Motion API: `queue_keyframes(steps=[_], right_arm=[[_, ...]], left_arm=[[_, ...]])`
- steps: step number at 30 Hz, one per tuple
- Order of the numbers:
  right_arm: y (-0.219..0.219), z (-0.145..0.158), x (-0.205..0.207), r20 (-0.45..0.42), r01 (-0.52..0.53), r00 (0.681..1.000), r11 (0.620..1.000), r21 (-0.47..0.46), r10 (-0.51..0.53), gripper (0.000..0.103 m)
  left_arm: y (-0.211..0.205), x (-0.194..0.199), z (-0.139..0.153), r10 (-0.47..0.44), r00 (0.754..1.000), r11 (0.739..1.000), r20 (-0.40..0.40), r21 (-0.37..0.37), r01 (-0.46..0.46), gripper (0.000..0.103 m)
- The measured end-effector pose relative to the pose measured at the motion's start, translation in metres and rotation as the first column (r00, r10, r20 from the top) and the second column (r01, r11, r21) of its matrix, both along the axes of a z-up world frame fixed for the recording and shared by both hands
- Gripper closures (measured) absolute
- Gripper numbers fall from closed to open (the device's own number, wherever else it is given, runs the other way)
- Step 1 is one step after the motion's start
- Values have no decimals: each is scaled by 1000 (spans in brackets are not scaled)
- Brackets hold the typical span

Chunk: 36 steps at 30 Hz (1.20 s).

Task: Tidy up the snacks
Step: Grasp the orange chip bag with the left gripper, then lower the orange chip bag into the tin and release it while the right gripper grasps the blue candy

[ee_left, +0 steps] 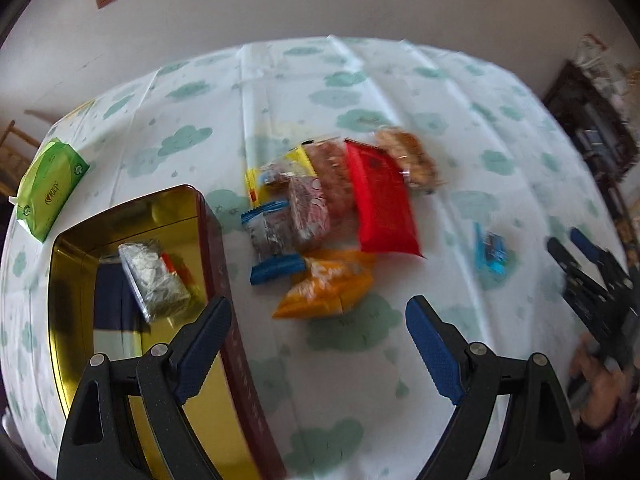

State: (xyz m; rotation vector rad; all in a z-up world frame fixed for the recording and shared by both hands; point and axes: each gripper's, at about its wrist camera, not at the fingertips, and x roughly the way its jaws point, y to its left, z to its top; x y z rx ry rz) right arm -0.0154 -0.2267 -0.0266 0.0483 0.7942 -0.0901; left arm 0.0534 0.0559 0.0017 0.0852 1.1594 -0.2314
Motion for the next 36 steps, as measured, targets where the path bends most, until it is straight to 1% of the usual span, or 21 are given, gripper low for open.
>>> queue_keyframes(steps=[1,6,7,8,9,10,11,12,13,15,17,18,19,21,23,25,26,29,30,32,36], right_arm=[[0,-1,1,-2,-5,1000,1000,4,5,38],[0,0,1,1,-27,1000,999,41,27,37],[-1,0,1,1,-29,1000,998,51,29,37],[-2,0,1,0,-29,1000,998,58,29,37],[-3,0,1,-1,-29,1000,998,64,29,37],[-4,0,1,0,-31,1000,997,69,31,37],[-4,-1,1,1,-36,999,997,74,36,37],[-4,-1,1,0,-38,999,996,75,38,37],[-3,-1,2,-2,-40,999,996,75,41,36],[-3,-2,3,-6,-50,999,995,83,50,36],[-3,-1,2,-2,-65,998,993,94,65,36],[-2,-1,2,2,-83,997,991,104,84,36],[0,-1,2,5,-111,994,987,114,111,36],[9,1,3,17,-199,980,972,125,199,36],[21,4,6,23,-296,955,947,128,296,36],[38,8,9,37,-393,920,915,93,391,36],[48,10,13,37,-446,895,894,52,444,36],[66,11,19,31,-547,837,837,7,546,36],[71,10,23,16,-580,815,815,0,580,36],[79,7,29,-5,-623,782,782,-12,623,36],[81,3,42,-15,-661,750,750,26,661,36]], left_arm=[[-3,4,-3,-4,1000,1000,-8,3,4,16],[-18,17,-25,2,999,997,-32,75,0,16],[-20,19,-32,14,999,995,-45,94,-10,22],[-20,21,-36,23,998,995,-53,101,-17,30],[-20,23,-41,28,997,995,-69,101,-21,45],[-21,23,-45,37,997,992,-70,121,-28,58],[-22,21,-43,50,998,988,-33,147,-44,61],[-21,19,-42,55,998,989,-34,136,-50,63],[-20,14,-41,69,997,992,-44,105,-64,64],[-19,5,-37,87,995,992,-42,95,-83,64],[-21,-12,-29,88,996,993,-19,82,-86,64],[-22,-20,-25,85,996,994,-14,66,-84,64],[-21,-30,-19,79,997,996,-8,34,-79,64],[-20,-44,-12,81,997,997,10,11,-81,64],[-20,-53,-6,73,997,997,17,-6,-73,64],[-20,-59,-2,73,997,997,19,-15,-73,63],[-20,-63,1,69,997,998,22,-15,-69,63],[-17,-73,8,70,997,997,33,-20,-69,63],[-16,-75,10,70,997,997,37,-21,-69,63],[-15,-81,14,68,997,998,46,-22,-67,63],[-17,-89,20,57,997,998,58,-14,-56,63]])
